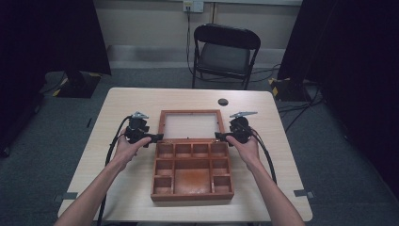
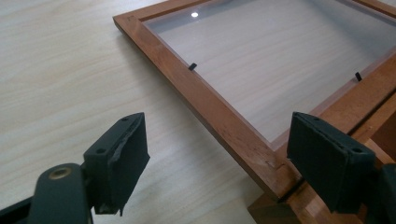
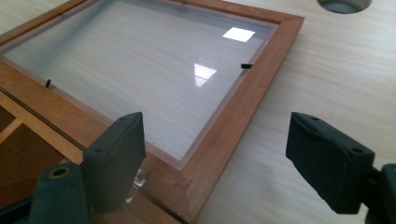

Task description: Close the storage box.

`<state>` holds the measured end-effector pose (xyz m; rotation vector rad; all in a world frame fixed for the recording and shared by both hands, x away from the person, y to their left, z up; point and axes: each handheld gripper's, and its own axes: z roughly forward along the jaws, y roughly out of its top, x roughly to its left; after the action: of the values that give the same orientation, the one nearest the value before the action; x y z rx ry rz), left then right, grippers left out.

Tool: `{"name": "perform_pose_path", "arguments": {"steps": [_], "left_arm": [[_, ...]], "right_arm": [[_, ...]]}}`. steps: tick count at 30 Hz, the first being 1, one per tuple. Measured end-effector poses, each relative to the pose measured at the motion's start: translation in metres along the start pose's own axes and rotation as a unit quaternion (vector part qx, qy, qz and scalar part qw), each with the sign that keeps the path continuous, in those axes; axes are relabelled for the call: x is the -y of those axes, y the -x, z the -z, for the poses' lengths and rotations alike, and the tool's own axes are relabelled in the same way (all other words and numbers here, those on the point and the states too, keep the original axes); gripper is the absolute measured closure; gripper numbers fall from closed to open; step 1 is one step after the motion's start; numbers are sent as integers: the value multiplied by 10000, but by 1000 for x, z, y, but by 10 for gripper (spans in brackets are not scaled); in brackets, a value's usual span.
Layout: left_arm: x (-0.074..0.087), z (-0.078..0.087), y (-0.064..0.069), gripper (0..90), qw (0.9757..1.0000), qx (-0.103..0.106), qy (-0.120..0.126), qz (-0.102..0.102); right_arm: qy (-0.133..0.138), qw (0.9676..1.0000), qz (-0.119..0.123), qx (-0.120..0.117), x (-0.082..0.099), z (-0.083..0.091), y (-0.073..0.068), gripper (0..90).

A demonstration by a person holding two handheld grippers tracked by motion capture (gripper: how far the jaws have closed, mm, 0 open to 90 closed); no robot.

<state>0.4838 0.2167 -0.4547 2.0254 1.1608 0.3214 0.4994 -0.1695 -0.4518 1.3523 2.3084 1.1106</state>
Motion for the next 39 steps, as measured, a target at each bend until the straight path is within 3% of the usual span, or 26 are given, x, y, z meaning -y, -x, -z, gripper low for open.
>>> {"name": "perform_pose_path", "arguments": {"steps": [3,6,10,12,13,16,21,22,25,28,34,39], "left_arm": [[3,-4,2,197,10000,1,27,59],[2,-8,-3,198,9996,67,12,285],[0,-12,-4,169,9991,98,-35,420],[-1,-14,-4,171,9992,63,-62,382],[-1,-17,-4,170,9991,46,-56,409],[-1,-22,-5,161,9982,152,-31,588],[-2,-24,-6,149,9979,204,-72,603],[-2,-25,-7,142,9977,239,-72,633],[-2,-26,-8,139,9974,269,-62,668],[-3,-26,-8,140,9975,284,-96,645],[-1,-29,-12,139,9960,455,-77,767],[-1,-29,-10,139,9966,427,-33,701]], "right_arm": [[3,10000,-28,84,1,-1,1,207],[-76,9999,-26,121,2,-7,5,243],[-23,9999,-163,46,2,-13,8,213],[-48,9996,-261,-53,0,-18,10,179],[-60,9990,-422,-156,0,-22,12,153],[-100,9970,-699,-314,0,-27,15,139],[-100,9953,-849,-444,1,-29,17,139],[-136,9934,-978,-592,1,-32,17,139],[-134,9935,-921,-655,0,-36,16,139],[-249,9887,-1114,-967,-2,-43,14,135],[-264,9872,-1212,-998,-2,-47,13,134],[-266,9872,-1227,-985,-2,-46,13,142]]}}
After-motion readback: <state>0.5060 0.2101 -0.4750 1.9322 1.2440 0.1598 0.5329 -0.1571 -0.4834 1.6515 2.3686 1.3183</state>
